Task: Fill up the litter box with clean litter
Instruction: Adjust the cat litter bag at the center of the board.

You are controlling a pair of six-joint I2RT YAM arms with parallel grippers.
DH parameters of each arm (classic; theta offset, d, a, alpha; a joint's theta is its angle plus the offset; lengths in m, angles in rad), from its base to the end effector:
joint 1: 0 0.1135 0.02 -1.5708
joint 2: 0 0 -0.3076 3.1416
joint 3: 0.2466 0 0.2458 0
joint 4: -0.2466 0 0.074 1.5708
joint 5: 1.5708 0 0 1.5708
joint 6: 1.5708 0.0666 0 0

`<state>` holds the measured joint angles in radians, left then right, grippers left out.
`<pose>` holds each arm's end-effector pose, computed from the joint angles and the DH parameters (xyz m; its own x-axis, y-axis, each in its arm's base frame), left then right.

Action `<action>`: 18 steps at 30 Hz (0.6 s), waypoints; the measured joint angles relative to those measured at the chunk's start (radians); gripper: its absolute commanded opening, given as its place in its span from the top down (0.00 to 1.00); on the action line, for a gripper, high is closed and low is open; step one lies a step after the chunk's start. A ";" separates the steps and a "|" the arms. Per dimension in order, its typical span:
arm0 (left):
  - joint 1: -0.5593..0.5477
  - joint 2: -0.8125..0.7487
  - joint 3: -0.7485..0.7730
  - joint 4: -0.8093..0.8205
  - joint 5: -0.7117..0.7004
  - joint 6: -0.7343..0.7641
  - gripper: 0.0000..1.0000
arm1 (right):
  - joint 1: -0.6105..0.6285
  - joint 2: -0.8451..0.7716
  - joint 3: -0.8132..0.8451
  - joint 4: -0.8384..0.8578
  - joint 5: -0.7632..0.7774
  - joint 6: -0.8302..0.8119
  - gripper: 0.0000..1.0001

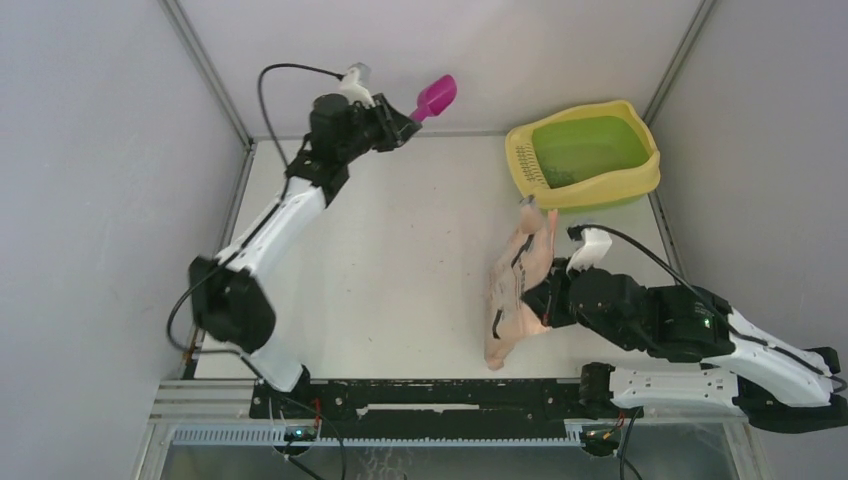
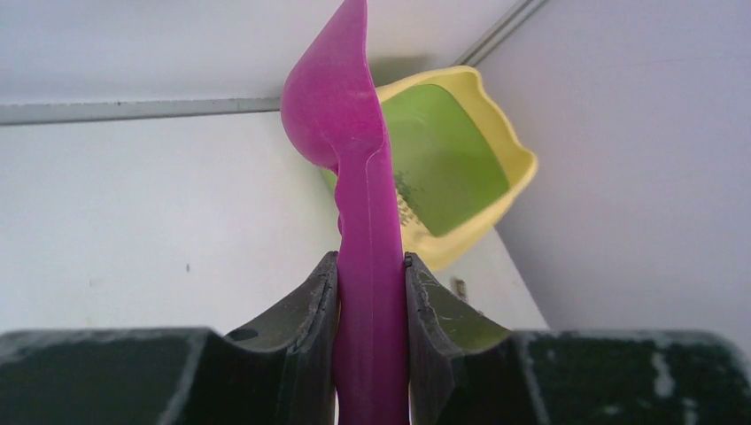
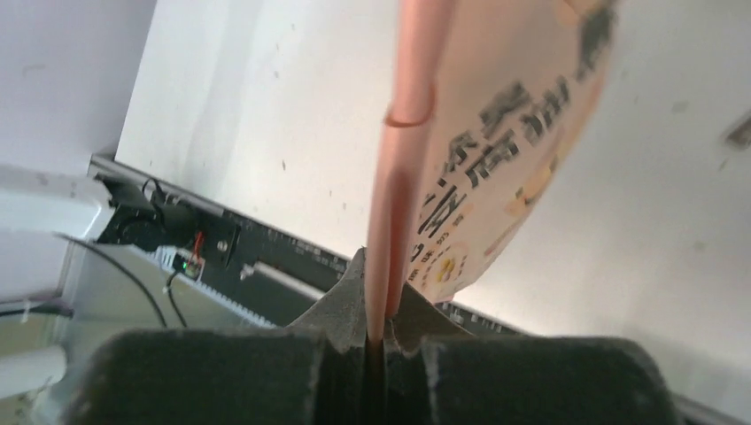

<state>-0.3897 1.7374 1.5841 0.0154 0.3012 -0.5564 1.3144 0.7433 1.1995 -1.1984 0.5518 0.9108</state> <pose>0.4106 -0.1900 0.4208 -0.4431 -0.3632 -0.8196 0.4718 0.6829 -0.5577 0.0534 0.0660 0.3922 -0.6784 0.0650 -0.7318 -0.3096 0.8780 0.3650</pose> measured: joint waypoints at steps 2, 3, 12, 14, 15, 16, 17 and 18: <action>0.010 -0.153 -0.074 -0.057 0.000 -0.022 0.96 | -0.048 0.031 0.037 0.051 0.008 -0.089 1.00; 0.011 -0.208 -0.097 -0.066 -0.001 -0.024 0.95 | -0.069 0.044 0.045 0.072 0.009 -0.121 1.00; 0.017 -0.746 -0.294 -0.243 -0.053 -0.039 0.95 | -0.298 0.319 0.055 0.266 -0.100 -0.469 1.00; 0.018 -0.798 -0.308 -0.301 -0.071 -0.039 0.95 | -0.311 0.394 0.055 0.287 -0.140 -0.507 1.00; 0.019 -0.815 -0.314 -0.326 -0.083 -0.039 0.95 | -0.311 0.425 0.055 0.295 -0.159 -0.517 1.00; 0.020 -0.830 -0.322 -0.351 -0.095 -0.039 0.95 | -0.305 0.463 0.055 0.304 -0.181 -0.526 1.00; 0.023 -0.839 -0.330 -0.374 -0.103 -0.039 0.95 | -0.296 0.498 0.055 0.315 -0.201 -0.532 1.00; 0.026 -0.851 -0.340 -0.401 -0.116 -0.039 0.95 | -0.277 0.539 0.058 0.335 -0.212 -0.539 1.00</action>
<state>-0.3634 0.8860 1.2438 -0.3851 0.1856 -0.5953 1.0374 1.2827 1.2572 -0.8631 0.3393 0.3721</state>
